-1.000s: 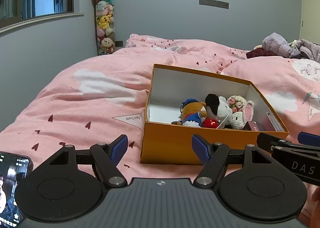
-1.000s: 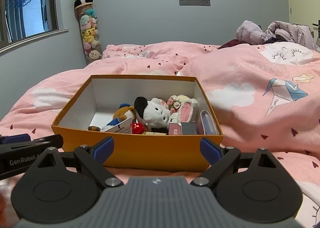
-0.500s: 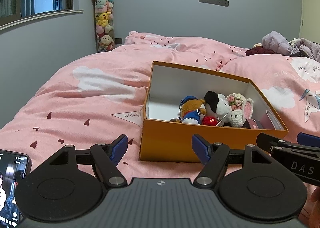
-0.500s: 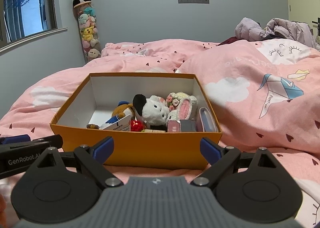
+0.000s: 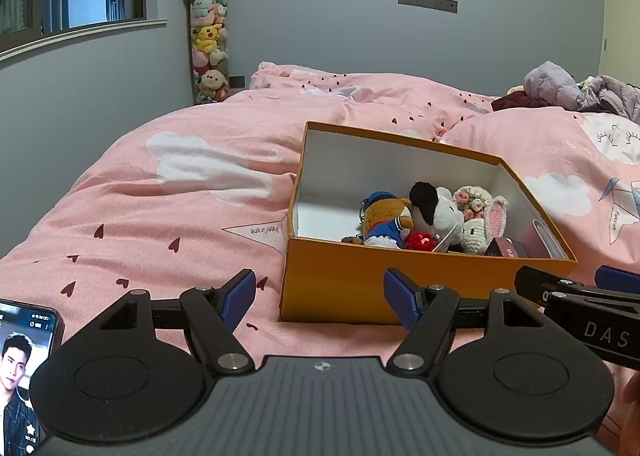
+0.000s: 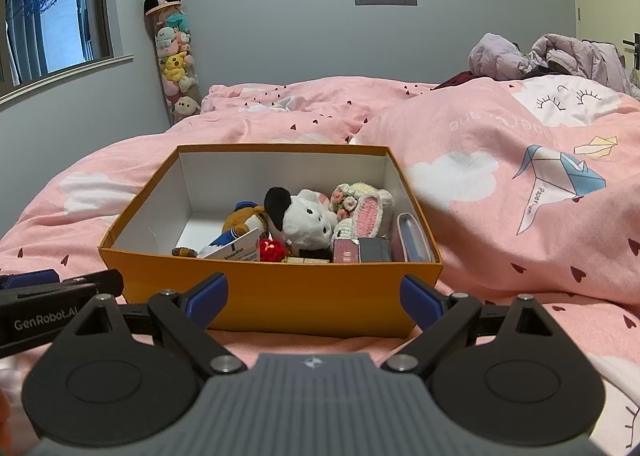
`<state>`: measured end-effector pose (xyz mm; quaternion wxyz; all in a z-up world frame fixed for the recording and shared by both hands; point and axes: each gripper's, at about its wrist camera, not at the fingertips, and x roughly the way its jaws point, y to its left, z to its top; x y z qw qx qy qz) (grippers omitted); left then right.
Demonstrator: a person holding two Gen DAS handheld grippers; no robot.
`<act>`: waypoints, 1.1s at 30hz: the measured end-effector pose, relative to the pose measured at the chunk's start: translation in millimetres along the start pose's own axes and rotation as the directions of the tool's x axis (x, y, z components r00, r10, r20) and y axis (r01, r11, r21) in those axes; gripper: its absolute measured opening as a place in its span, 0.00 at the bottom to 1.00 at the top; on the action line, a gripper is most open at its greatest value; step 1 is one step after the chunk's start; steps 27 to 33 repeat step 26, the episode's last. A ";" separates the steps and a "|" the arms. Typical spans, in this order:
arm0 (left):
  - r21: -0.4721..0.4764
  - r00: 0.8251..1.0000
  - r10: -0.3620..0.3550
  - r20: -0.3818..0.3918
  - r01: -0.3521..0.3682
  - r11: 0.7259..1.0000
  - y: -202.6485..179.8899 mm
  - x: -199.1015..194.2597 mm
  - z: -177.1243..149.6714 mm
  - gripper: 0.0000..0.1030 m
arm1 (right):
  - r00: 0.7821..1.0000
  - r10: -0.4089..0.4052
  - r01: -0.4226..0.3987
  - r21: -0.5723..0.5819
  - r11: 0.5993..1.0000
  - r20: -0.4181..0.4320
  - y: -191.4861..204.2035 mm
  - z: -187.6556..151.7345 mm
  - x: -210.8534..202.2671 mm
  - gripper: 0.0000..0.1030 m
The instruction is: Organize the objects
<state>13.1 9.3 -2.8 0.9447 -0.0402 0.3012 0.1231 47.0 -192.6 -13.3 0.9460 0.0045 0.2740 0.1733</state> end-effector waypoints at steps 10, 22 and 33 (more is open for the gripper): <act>0.006 1.000 -0.005 -0.003 0.005 1.000 -0.6 -0.5 0.0 0.81 | 1.000 0.000 0.000 0.000 1.000 -0.003 0.0 0.2 0.5 0.90; 0.012 1.000 -0.007 0.002 0.007 1.000 -1.3 -1.3 0.8 0.81 | 1.000 -0.001 0.001 0.002 1.000 -0.007 -0.7 -0.1 0.7 0.90; 0.027 1.000 -0.016 0.009 0.016 1.000 -4.2 -3.0 0.2 0.81 | 1.000 -0.002 0.002 0.000 1.000 -0.013 -1.0 0.1 1.1 0.90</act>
